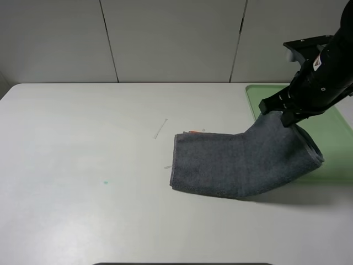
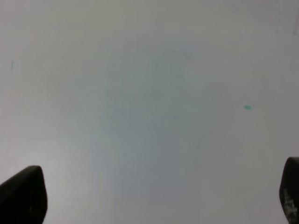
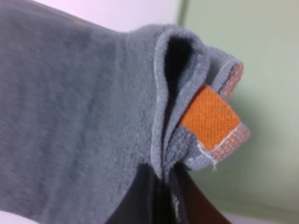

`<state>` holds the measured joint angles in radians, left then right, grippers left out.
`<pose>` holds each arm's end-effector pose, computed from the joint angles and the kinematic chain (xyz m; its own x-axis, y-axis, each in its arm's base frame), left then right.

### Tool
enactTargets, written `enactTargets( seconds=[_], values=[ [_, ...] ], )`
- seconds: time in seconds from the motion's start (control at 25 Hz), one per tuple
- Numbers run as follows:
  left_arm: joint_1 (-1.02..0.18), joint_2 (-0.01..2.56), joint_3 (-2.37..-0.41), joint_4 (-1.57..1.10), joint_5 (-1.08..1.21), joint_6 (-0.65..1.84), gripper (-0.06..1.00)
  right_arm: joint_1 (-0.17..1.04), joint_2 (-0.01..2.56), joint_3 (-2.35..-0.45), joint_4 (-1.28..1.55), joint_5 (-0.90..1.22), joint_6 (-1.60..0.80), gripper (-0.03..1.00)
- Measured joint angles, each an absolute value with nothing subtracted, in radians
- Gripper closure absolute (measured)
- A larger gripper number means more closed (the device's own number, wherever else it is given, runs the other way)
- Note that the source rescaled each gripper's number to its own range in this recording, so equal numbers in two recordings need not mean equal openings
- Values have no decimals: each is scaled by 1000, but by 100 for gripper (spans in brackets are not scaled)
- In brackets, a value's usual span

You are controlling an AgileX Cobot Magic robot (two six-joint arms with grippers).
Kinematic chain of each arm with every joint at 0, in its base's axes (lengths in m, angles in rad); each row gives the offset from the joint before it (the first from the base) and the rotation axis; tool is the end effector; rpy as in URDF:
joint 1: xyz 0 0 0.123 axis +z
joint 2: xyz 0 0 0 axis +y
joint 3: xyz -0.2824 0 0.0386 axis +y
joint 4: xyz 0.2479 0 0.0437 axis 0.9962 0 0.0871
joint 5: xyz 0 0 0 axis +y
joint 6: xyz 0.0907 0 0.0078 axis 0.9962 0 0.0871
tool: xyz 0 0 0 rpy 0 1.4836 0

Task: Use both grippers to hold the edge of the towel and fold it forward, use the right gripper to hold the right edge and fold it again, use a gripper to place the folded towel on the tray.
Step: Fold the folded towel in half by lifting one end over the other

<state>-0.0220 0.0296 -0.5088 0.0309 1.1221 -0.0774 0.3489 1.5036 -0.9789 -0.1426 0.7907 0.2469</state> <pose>-0.0040 0.0026 0.2749 -0.5261 -0.0524 -0.8488 -0.0354 0.9986 -0.0397 0.2726 0.0894 0.2358 -0.9189 -0.1800 -0.3509 -0.1757 0.9834 -0.0443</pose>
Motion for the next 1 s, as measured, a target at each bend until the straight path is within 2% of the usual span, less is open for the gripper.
enactTargets(
  seconds=[0.28, 1.0],
  values=[
    [-22, 30, -509, 31, 1122, -77, -6, 425, 1504, -998, -94, 777, 271, 96],
    [-22, 30, -509, 31, 1122, -77, -6, 588, 1600, -1000, 60, 532, 278, 96]
  ],
)
